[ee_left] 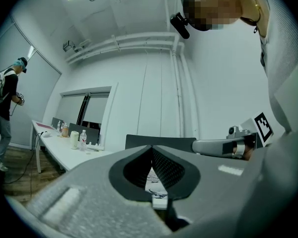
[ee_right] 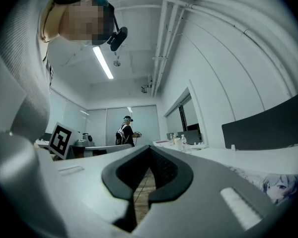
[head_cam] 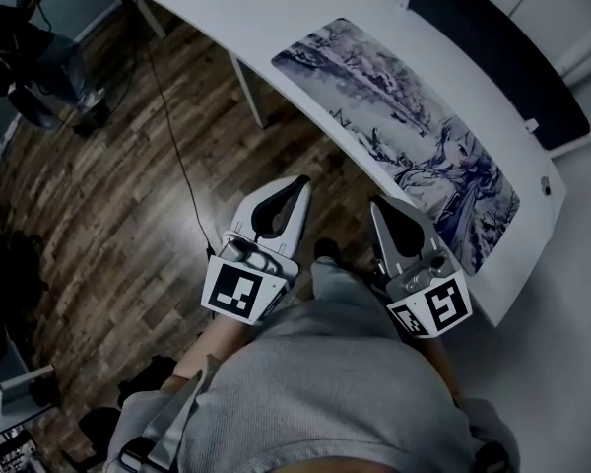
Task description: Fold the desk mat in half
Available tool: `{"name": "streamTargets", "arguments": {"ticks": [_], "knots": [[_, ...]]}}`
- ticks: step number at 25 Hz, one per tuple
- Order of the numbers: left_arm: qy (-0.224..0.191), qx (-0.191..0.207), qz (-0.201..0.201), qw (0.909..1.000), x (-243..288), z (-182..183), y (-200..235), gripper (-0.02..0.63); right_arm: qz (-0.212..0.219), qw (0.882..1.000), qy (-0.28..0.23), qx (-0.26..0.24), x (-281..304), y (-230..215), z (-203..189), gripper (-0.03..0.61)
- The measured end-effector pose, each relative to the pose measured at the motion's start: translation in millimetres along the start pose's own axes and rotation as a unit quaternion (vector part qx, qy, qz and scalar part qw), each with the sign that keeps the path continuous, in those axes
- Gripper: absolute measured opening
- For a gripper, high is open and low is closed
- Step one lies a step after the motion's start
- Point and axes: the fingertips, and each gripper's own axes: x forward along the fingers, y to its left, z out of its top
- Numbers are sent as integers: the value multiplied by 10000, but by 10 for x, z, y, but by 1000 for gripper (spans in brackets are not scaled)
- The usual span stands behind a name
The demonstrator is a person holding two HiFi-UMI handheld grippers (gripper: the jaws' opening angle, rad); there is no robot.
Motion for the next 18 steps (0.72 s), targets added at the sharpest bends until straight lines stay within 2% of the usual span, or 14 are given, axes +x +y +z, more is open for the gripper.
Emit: {"name": "streamTargets", "arguments": {"ticks": [11, 18], "knots": [[-94, 152, 392, 9991, 893, 71, 454, 2, 380, 9993, 3, -72, 643, -858, 119, 2], [73, 133, 404, 9991, 1189, -123, 522, 2, 442, 9989, 128, 134, 832, -1192, 2, 2]]}}
